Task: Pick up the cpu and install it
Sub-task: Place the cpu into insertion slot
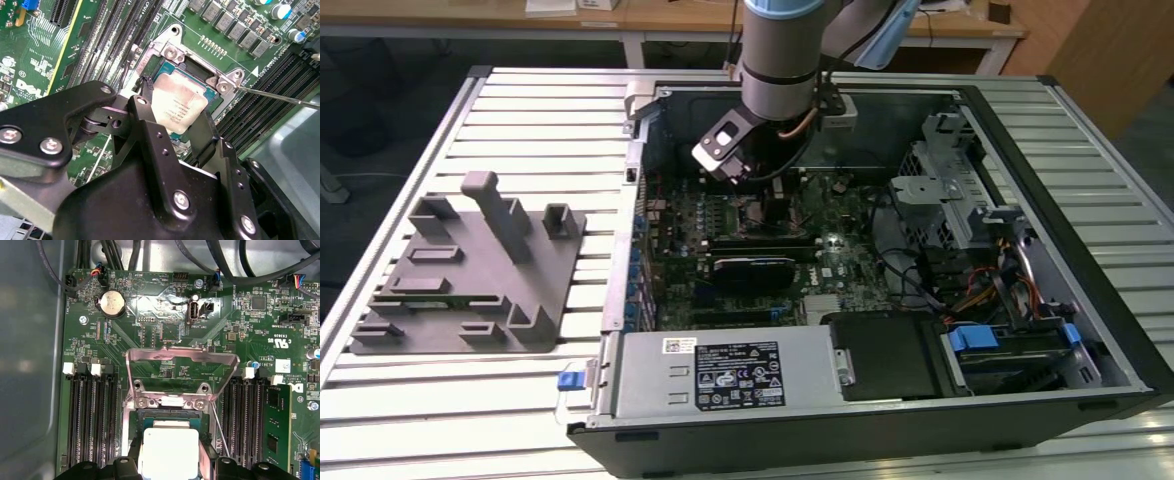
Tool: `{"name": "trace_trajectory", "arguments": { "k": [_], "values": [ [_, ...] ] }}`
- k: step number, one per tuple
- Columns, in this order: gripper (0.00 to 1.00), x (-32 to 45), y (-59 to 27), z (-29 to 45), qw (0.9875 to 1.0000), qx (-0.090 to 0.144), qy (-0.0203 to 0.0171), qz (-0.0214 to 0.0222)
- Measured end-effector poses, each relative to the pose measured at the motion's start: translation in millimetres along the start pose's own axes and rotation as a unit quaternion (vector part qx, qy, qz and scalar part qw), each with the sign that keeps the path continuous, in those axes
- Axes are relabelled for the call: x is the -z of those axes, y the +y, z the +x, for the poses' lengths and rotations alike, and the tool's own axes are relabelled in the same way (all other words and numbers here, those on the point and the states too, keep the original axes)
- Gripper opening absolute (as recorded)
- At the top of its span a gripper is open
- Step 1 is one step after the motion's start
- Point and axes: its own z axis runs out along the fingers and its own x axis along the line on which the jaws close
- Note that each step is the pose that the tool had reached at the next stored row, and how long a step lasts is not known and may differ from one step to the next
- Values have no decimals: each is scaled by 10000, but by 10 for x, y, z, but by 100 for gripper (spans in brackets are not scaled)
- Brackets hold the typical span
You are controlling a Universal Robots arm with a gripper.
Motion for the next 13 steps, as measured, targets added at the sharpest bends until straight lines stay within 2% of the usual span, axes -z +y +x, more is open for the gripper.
{"name": "trace_trajectory", "arguments": {
  "k": [13],
  "values": [
    [53, -11, 23, 7, 10000, -1, 2, 0]
  ]
}}
